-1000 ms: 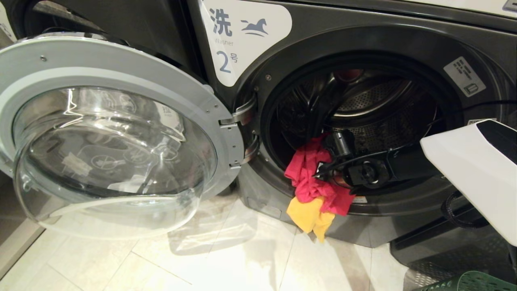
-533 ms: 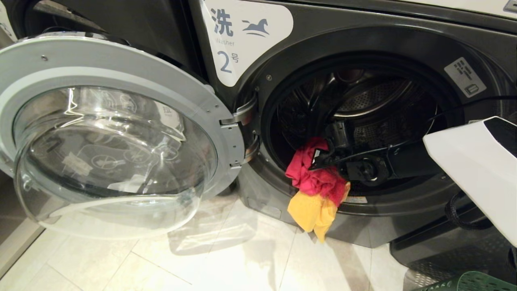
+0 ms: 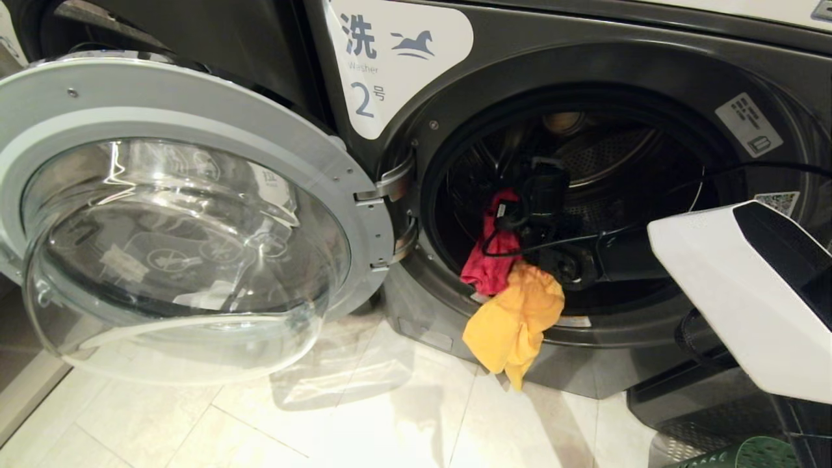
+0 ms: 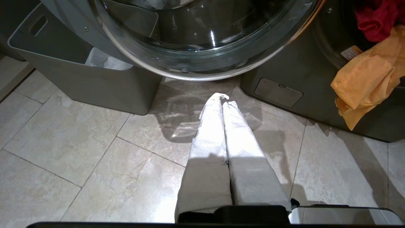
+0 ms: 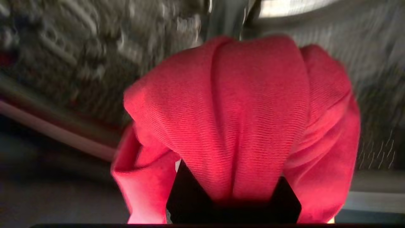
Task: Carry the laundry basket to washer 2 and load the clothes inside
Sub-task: Place the clothes into the washing machine
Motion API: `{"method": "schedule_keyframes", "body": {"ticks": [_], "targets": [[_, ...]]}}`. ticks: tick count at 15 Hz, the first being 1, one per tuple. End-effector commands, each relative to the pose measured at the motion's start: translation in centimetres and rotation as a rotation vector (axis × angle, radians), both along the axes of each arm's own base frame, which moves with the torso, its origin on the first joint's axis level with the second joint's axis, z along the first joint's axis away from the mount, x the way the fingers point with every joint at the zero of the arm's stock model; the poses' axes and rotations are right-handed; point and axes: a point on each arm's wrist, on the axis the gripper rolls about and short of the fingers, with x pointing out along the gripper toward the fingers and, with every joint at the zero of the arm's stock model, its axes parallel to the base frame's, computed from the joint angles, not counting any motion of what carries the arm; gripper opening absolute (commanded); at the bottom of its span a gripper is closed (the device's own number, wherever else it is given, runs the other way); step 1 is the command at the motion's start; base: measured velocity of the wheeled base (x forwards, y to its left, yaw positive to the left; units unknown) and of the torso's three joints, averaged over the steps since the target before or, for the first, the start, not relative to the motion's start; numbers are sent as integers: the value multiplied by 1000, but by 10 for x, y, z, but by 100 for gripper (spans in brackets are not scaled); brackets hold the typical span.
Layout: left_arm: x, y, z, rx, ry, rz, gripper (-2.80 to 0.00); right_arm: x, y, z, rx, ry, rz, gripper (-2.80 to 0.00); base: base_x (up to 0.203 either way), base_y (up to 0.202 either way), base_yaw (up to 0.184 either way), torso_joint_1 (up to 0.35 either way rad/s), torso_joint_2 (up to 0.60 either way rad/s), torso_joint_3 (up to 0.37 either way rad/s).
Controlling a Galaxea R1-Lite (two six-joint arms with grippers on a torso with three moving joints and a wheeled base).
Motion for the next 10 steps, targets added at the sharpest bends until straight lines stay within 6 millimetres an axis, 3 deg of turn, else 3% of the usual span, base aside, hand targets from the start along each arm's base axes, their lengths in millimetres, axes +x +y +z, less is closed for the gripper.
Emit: {"method": "schedule_keyframes", "body": {"ticks": [1,5,10], "targets": [[0,0,0,-1,0,2,-280,15,0,-15,-86,-15,-15,-280,0,0,0,0,0,0],[0,0,0,-1,0,1,-280,30,-8,-2,-135,-104,-63,-280,0,0,0,0,0,0],[0,0,0,-1,0,2,-280,31,-17,10,-178,-217,-103,-280,0,0,0,0,0,0]]}}
